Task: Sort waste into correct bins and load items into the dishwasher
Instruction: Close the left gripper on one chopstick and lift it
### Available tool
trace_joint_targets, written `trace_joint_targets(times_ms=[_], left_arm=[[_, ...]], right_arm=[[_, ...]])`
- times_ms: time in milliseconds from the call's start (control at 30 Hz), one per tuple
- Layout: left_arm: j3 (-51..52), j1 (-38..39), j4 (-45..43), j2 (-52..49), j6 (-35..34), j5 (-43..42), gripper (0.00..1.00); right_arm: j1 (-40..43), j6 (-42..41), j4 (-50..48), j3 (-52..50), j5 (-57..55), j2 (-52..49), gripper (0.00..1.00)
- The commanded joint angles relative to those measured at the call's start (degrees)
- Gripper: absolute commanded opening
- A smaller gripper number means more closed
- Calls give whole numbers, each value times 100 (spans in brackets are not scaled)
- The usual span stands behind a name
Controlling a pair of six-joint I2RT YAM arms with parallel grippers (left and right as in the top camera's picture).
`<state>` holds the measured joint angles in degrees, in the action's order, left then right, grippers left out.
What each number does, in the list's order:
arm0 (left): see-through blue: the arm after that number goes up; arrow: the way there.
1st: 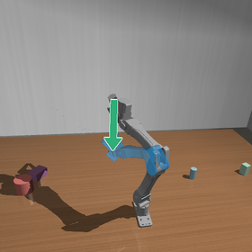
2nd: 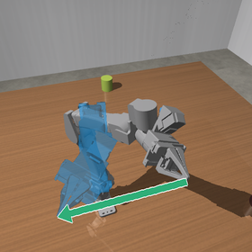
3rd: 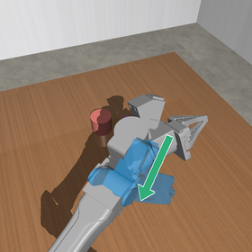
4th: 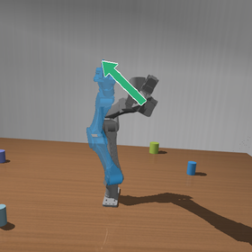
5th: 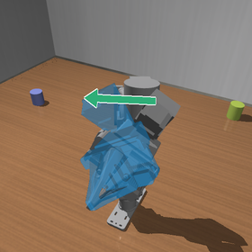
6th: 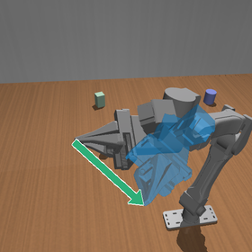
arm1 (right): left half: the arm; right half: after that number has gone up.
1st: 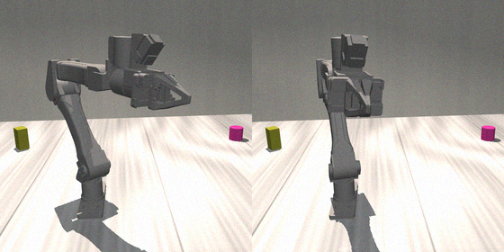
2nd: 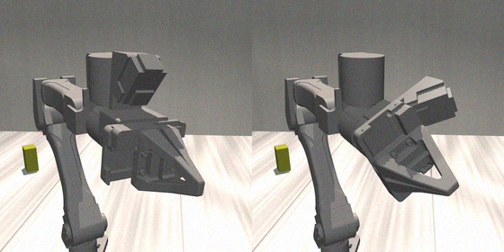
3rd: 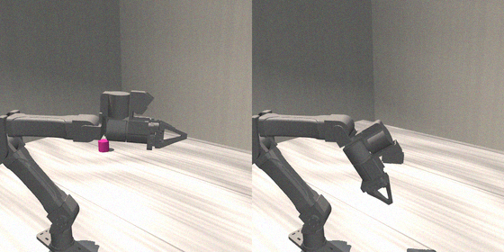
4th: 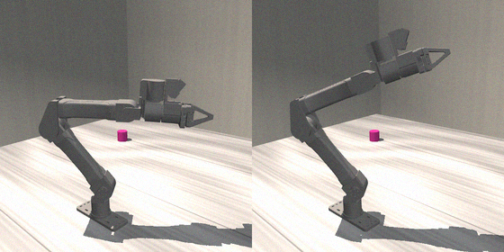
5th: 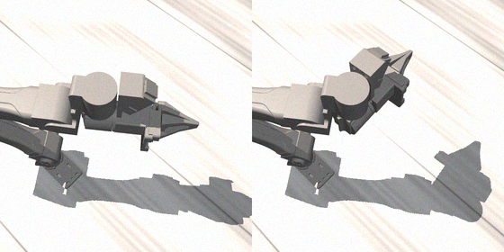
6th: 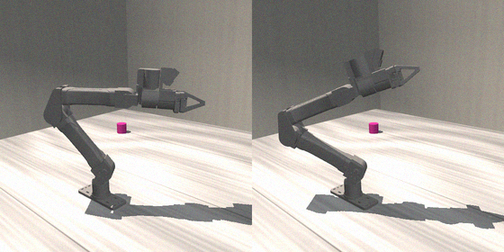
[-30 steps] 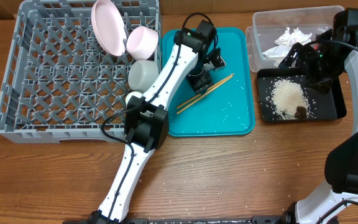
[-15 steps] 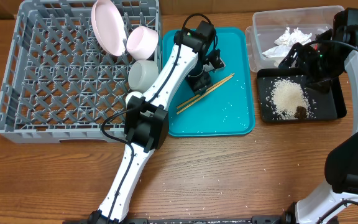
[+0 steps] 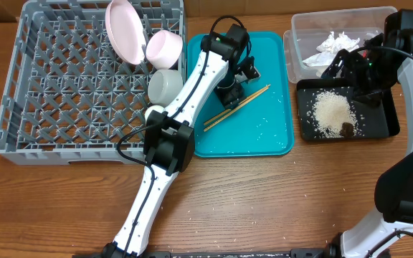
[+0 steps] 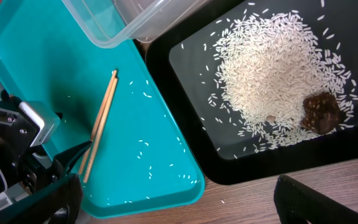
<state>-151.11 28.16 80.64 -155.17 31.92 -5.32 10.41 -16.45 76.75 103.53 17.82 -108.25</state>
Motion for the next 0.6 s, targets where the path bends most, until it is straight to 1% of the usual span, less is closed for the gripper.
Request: trace_joint_targets(times_ms=[0,200,533,567], left_arm=[[0,42,11,-109,61,-138,75],[107,39,-164,-109,-251,-140,73],[568,37,-361,-109,-254,-133,73],[616,37,-398,-109,-254,-131,72]], right_arm=[[11,-2,-15,133,20,184,100],[11,0,-15,133,22,184,100],[11,0,-15,133,20,184,100],[11,-2,-15,133,20,184,100]])
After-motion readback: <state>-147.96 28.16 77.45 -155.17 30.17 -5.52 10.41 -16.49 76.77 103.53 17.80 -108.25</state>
